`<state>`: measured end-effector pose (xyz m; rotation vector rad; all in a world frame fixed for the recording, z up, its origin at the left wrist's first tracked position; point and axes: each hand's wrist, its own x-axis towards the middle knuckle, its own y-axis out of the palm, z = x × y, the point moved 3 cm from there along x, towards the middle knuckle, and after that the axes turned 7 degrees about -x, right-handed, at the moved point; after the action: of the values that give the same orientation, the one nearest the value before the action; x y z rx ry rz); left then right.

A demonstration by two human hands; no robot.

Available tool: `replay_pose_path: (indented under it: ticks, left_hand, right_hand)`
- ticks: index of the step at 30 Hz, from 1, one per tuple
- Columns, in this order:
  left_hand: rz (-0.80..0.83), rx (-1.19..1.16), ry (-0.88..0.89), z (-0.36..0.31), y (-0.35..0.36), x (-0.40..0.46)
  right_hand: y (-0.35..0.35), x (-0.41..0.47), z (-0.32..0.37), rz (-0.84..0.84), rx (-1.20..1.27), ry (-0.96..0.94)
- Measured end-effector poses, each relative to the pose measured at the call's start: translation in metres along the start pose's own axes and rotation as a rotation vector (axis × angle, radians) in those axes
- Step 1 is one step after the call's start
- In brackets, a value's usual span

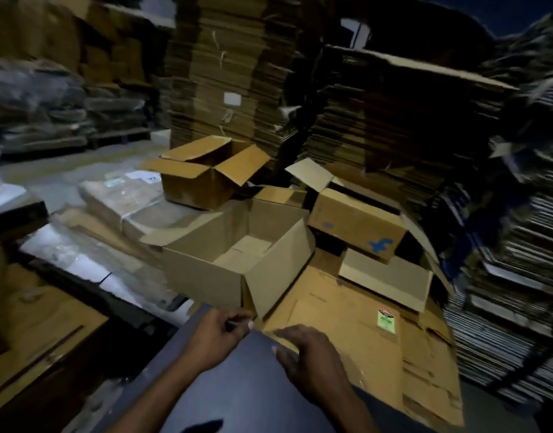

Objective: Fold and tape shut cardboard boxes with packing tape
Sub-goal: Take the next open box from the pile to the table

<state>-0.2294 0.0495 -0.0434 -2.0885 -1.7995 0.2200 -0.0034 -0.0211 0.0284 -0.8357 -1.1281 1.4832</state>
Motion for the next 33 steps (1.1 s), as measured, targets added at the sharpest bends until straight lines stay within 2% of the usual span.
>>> replay_pose_path:
  ticks: [4, 7, 10, 13, 15, 18, 22, 27, 30, 33]
  left_hand:
    - [-0.072, 0.175, 0.011, 0.069, -0.041, 0.066]
    - [-0.026, 0.267, 0.096, 0.102, -0.051, 0.115]
    - [-0.015, 0.435, 0.206, 0.122, -0.054, 0.167]
    - [0.137, 0.641, 0.2, 0.166, -0.043, 0.214]
    - [0.2, 0.626, 0.197, 0.191, -0.029, 0.231]
    - [0.149, 0.482, 0.219, 0.206, -0.011, 0.241]
    - [-0.016, 0.293, 0.288, 0.177, -0.018, 0.253]
    - [-0.057, 0.148, 0.426, 0.1, -0.054, 0.25]
    - [-0.053, 0.153, 0.436, 0.056, -0.071, 0.203]
    - [-0.037, 0.163, 0.443, 0.037, -0.07, 0.117]
  right_hand:
    - [0.046, 0.121, 0.011, 0.054, -0.271, -0.118]
    - [0.086, 0.192, 0.001, 0.149, -0.467, -0.092]
    - [0.117, 0.235, -0.012, 0.197, -0.465, -0.055]
    - [0.141, 0.258, -0.022, 0.277, -0.486, -0.023]
    - [0.151, 0.262, -0.025, 0.298, -0.505, -0.011]
    - [0.148, 0.256, -0.024, 0.238, -0.442, -0.021]
    - [0.126, 0.246, -0.025, 0.141, -0.437, -0.029]
    - [0.07, 0.235, -0.009, -0.018, -0.39, -0.073]
    - [0.029, 0.208, 0.011, -0.141, -0.272, -0.145]
    - [0.012, 0.16, 0.023, -0.167, -0.235, -0.247]
